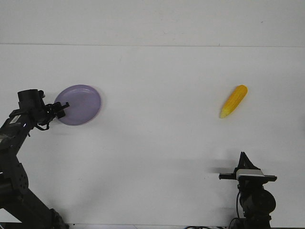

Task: Place corn on plate with both arms
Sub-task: 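Reach the left gripper forward and grasp the lavender plate's rim, then lift the plate with the left gripper and drag it toward the robot's center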

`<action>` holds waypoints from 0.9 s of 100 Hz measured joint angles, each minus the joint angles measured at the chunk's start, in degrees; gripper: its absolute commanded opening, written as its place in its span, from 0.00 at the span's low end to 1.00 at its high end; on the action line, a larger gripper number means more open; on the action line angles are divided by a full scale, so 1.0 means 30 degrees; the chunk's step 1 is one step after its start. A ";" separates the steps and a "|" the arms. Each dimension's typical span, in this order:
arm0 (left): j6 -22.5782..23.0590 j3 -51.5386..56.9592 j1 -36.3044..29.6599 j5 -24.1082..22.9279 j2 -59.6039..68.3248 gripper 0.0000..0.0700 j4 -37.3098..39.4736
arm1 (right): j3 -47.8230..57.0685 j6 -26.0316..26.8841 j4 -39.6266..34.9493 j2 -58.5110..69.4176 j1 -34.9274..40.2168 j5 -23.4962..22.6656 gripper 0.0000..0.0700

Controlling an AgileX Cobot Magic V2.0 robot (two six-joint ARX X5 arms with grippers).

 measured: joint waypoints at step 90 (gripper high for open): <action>-0.0153 0.0036 -0.1013 0.4619 -0.7548 0.01 -0.2965 | 0.0000 0.0000 0.0000 0.0000 0.0000 0.0000 0.02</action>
